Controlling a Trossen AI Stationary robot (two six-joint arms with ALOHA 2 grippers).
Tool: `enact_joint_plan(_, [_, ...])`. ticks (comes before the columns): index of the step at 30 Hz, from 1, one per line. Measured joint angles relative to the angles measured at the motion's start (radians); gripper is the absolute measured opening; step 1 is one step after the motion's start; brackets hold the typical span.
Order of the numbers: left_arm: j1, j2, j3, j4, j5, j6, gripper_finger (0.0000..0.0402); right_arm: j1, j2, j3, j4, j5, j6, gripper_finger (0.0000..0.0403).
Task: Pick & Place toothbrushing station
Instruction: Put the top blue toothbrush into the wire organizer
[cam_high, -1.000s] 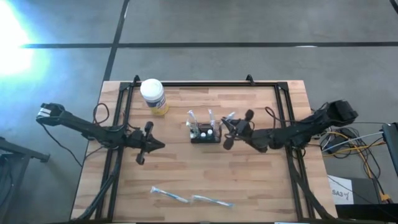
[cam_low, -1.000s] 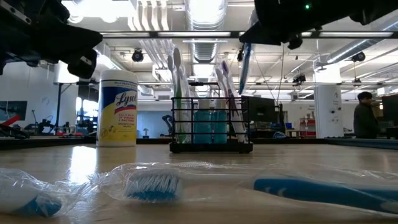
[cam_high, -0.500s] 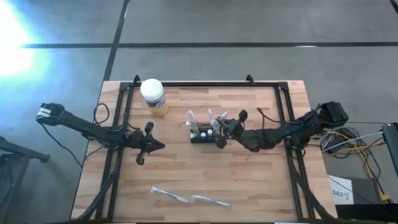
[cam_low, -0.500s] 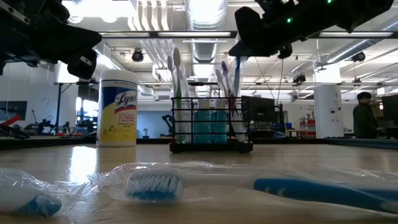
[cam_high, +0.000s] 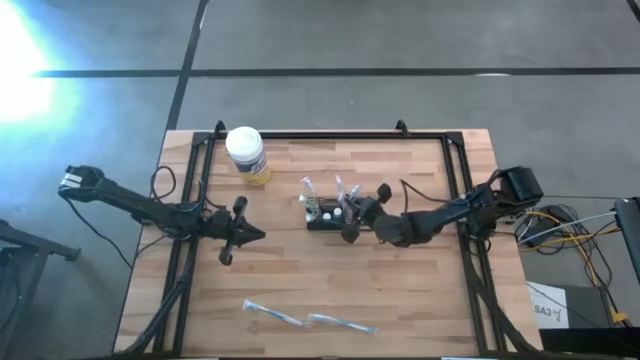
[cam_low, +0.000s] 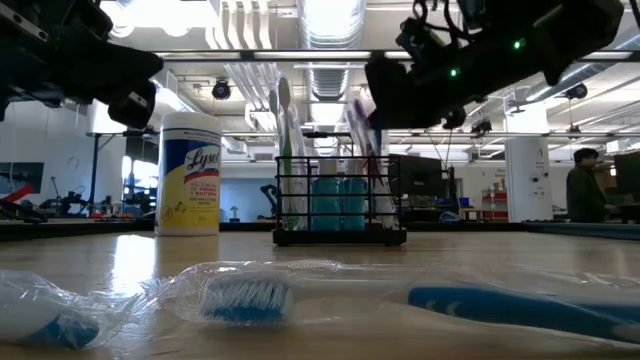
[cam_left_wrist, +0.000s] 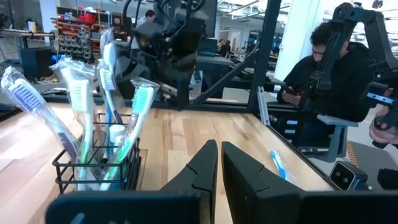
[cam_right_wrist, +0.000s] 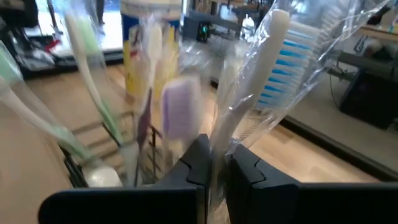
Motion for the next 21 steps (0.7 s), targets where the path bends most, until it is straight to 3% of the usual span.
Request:
enact_joint_plan(6, [0.0,0.0,0.0,-0.002,0.0,-0.004,0.0028,-0.021,0.045,0.001,-0.036,-0.037,0.026,0.0029])
enact_joint_plan(21, [0.0,0.003,0.0,-0.009,0.019,-0.029,0.0028,-0.023,-0.065,0.003,-0.043,-0.104,-0.058,0.0179])
